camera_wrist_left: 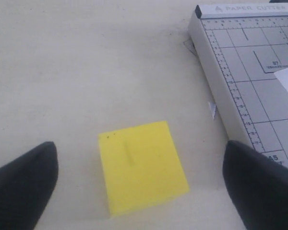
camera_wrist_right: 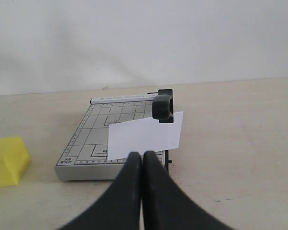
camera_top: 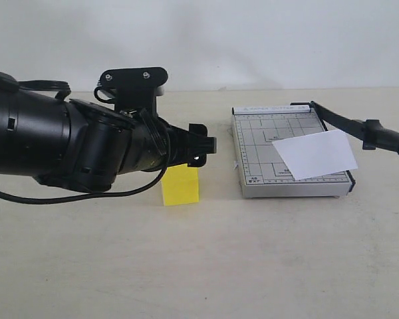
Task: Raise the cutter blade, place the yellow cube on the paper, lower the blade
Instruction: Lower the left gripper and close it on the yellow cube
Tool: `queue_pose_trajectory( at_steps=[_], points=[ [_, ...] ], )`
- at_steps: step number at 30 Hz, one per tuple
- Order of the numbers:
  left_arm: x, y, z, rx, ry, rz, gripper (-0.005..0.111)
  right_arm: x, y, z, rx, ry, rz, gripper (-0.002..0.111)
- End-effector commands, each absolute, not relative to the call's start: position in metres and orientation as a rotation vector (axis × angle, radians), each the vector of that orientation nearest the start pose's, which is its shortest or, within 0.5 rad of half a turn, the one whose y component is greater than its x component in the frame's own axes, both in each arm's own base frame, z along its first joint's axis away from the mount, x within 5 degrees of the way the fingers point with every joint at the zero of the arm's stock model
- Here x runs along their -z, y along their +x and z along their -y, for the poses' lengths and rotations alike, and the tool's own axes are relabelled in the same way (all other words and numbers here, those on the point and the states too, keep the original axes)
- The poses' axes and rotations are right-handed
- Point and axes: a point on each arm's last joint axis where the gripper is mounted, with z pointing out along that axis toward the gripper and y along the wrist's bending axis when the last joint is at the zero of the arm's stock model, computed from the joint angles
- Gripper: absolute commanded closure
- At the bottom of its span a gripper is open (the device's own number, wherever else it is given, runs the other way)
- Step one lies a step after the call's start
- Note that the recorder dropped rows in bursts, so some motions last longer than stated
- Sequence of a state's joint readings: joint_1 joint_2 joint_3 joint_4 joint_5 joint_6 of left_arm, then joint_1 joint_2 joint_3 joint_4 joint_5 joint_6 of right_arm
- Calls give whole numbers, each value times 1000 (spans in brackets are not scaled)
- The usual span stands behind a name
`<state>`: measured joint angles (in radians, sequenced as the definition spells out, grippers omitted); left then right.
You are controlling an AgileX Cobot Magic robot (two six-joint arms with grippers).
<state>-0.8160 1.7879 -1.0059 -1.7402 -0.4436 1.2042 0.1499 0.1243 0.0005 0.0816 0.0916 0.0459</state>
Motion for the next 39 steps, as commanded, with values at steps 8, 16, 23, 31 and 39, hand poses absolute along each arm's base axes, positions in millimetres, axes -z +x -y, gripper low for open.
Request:
queue_pose_trajectory(
  at_steps=[8,16,23,31,39],
  points=[
    [-178,286,237,215,-11,-2283,8,-198,65,-10,-203,-34,-1698,108],
    [-166,298,251,220,-6,-2293,8,-198,65,-10,-203,-34,-1698,108],
    [-157,304,256,198,-10,-2300,8,-198,65,-10,-203,-34,-1698,108],
    [-145,316,265,165,-19,-2298,8,-198,65,-10,-203,-34,-1698,108],
    [-126,317,266,123,-21,-2330,8,-198,65,-10,-205,-32,-1698,108]
  ],
)
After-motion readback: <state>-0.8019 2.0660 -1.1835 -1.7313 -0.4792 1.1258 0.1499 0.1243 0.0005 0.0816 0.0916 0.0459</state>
